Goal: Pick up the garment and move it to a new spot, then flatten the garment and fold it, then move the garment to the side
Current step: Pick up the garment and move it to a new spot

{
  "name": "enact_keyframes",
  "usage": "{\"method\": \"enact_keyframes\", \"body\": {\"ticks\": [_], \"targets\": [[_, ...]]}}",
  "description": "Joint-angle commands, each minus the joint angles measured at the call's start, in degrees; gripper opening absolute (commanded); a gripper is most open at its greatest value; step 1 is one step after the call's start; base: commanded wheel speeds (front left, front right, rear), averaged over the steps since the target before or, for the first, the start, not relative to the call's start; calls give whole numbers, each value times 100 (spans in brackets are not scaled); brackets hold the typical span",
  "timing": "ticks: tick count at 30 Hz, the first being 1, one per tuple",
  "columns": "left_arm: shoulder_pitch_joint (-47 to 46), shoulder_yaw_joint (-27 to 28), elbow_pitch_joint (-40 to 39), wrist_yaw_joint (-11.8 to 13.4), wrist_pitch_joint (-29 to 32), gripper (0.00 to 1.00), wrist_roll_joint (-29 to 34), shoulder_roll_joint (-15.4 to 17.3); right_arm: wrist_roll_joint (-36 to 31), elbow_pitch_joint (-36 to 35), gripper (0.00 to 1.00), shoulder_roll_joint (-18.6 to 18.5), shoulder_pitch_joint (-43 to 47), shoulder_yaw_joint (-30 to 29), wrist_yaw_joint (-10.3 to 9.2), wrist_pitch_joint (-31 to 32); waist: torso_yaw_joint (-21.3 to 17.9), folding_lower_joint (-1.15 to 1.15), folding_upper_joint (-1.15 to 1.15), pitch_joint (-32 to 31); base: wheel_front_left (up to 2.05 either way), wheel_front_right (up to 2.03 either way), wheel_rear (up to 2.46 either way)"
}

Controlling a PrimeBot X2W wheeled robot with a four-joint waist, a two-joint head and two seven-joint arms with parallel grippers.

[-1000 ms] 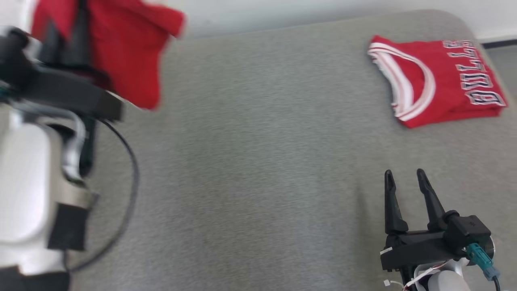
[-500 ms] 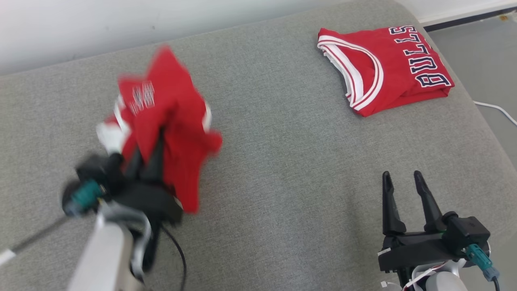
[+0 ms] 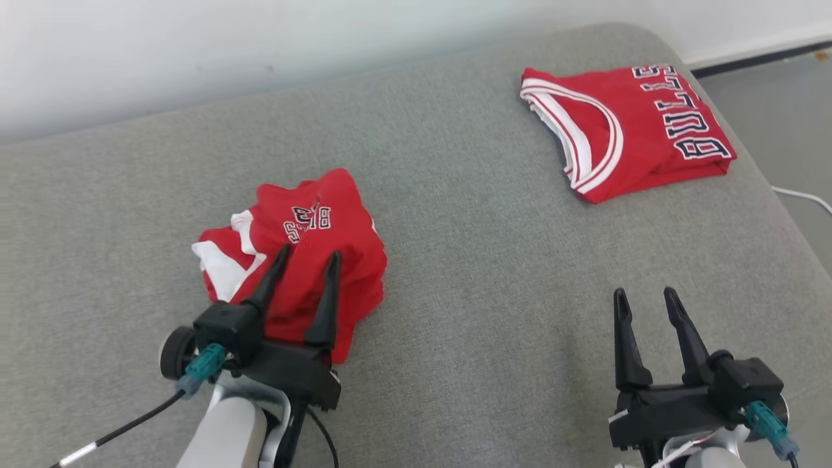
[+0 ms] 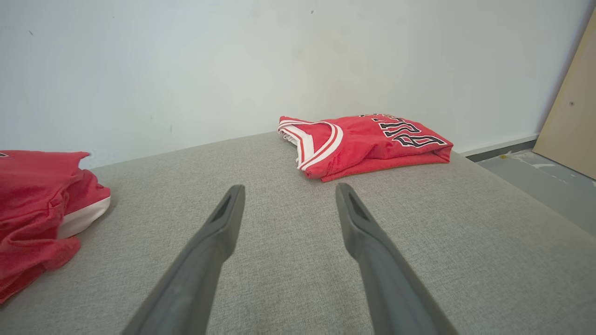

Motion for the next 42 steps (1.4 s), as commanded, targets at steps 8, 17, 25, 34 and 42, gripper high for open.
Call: {"method": "enact_keyframes", "body": {"ticks": [8,17,25,34,42], "targets": [[203,310,-935,265,-116,100,99,263,-116,-23,100,19,206,-98,-16,-24,433,0,0,-519,0,0,0],[830,855,-1527,634,-146,100,181,738,-168,-53,100,18,304,-150,-16,-25,752,0,0,-728,0,0,0],[1665,1233,-1738,763,-155,100,332,954,-206,-60,100,20,400,-116,-16,-25,1046,0,0,-904,0,0,0],[2343,1537,-1703,558,-157,100,489,653,-263,20,100,19,509,-77,-16,-25,1245,0,0,-1097,0,0,0],[2508,1595,-1541,449,-158,100,804,528,-234,98,100,20,634,26,-16,-25,1369,0,0,-1273,0,0,0]]}}
